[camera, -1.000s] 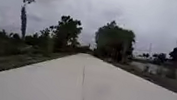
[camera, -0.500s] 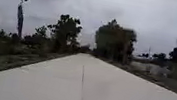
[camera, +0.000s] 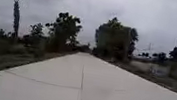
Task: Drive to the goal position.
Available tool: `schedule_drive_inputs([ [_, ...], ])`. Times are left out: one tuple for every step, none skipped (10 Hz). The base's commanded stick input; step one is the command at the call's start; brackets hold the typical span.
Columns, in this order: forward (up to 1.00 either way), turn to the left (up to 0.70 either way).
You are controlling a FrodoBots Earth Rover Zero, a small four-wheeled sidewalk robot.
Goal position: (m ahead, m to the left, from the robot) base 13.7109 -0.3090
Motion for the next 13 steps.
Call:
schedule_drive_inputs([
  [0.85, 0.00],
  [0.85, 0.00],
  [0.85, 0.00],
  [0.85, 0.00],
  [0.85, 0.00],
  [0.85, 0.00],
  [0.85, 0.00],
  [0.85, 0.00],
  [0.85, 0.00],
  [0.85, 0.00],
  [0.85, 0.00],
  [0.85, 0.00],
  [0.85, 0.00],
])
